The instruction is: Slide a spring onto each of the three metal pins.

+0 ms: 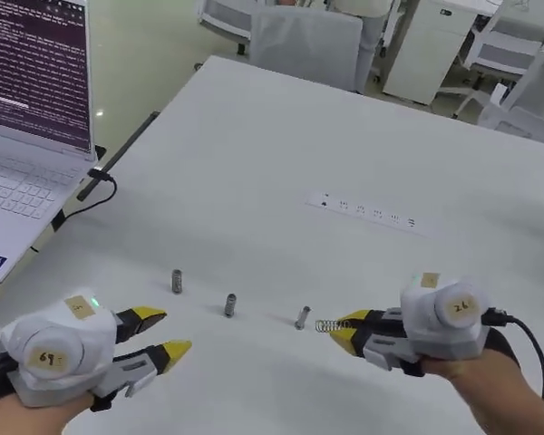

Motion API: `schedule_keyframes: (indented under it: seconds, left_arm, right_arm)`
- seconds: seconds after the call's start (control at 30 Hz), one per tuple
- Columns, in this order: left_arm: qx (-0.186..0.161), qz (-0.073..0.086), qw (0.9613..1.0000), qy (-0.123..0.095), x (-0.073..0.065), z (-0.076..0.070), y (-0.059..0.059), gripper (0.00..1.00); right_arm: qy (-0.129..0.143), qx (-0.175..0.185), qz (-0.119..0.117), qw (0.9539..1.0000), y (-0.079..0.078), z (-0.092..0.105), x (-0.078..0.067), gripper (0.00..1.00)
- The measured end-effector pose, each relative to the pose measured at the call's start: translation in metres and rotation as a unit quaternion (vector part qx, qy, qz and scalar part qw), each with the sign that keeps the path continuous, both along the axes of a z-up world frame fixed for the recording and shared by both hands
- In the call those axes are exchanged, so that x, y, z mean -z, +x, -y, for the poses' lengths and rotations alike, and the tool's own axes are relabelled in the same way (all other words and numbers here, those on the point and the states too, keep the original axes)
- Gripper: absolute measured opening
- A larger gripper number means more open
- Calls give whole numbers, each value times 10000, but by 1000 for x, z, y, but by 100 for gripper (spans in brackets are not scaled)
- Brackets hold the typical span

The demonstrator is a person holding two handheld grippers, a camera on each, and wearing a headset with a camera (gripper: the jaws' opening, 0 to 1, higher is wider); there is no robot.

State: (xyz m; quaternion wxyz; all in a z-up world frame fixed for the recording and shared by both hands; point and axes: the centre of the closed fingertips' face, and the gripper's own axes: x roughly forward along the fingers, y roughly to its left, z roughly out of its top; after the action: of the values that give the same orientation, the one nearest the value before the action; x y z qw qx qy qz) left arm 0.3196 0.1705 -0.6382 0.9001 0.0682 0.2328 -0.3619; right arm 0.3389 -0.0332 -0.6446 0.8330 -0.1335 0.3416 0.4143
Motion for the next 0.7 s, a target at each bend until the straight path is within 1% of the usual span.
schedule_keyframes:
  seconds: [0.1,0.2,0.4,0.43,0.53,0.6,0.7]
  left_arm:
    - [-162,-17,9998,-68,0,-4,2,27]
    - [-288,-47,9996,-58,4,-10,4,30]
    - [-526,-58,9986,-25,4,-19,6,35]
    - [-587,-52,9983,-33,4,-22,7,36]
    - [-676,-35,9977,-61,2,-25,9,38]
    - [-735,-39,9973,-73,2,-28,10,40]
    - [-802,-37,9967,-72,0,-29,11,42]
  right_arm:
    - [-89,-14,5,10000,11,4,1,8]
    - [-174,-25,-1,9998,22,8,4,8]
    - [-367,-54,-35,9993,42,11,11,8]
    - [-381,-65,-42,9992,43,11,11,8]
    - [-514,-189,-95,9985,52,11,18,8]
    - [-538,-226,-123,9982,56,10,21,8]
    - [-628,-302,-208,9974,61,9,30,8]
